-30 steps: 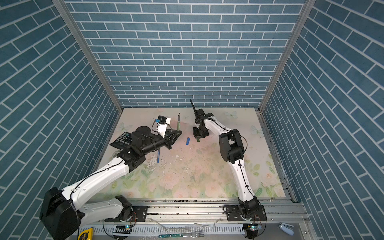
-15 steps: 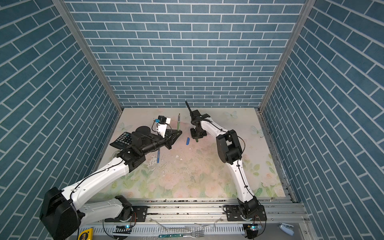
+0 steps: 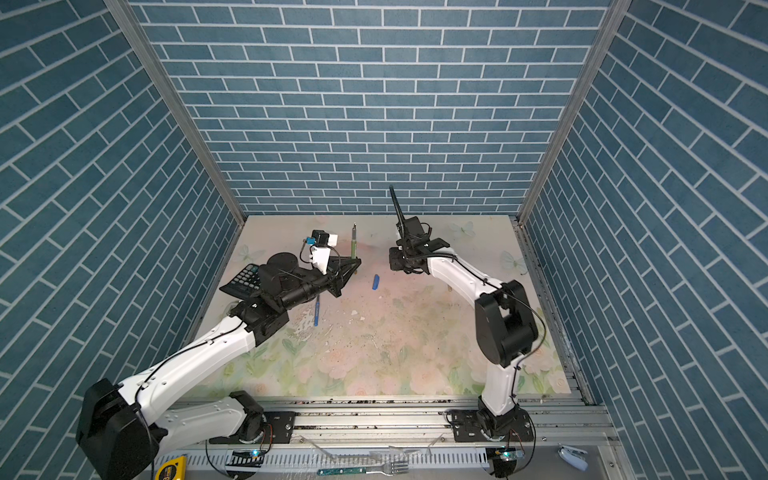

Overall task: Insert the pens into the pen caps
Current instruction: 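Lift the green cap and bring it above the left-held pen nib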

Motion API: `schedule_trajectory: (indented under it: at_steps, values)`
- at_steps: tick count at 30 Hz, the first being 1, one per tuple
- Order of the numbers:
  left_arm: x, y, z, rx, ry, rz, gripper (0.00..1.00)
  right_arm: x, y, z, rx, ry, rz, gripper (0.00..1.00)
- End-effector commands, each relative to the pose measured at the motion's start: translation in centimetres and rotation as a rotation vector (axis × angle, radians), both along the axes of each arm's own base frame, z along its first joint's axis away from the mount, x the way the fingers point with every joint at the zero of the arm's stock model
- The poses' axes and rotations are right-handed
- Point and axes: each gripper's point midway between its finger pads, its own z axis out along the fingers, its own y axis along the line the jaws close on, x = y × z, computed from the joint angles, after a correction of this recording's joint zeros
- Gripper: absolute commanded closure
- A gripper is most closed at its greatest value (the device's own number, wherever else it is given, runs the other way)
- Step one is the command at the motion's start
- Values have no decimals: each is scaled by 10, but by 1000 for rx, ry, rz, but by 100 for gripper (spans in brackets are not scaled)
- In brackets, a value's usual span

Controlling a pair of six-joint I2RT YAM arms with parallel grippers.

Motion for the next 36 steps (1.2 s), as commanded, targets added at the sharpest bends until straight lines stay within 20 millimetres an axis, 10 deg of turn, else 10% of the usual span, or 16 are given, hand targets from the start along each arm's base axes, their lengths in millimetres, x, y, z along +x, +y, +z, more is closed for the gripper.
schedule_trajectory:
  at_steps: [1,9,17,36]
  values:
    - [7,9,1,-16,-23,52,100,8,7,78,219,-241,-33,88]
    - [16,0,-16,-45,48,18,100,-32,20,188,442,-509,35,89]
    - [17,-9,-26,-32,78,-26,100,-57,40,248,597,-592,130,89]
    - [15,-13,-25,-31,78,-54,100,-69,71,249,652,-517,228,89]
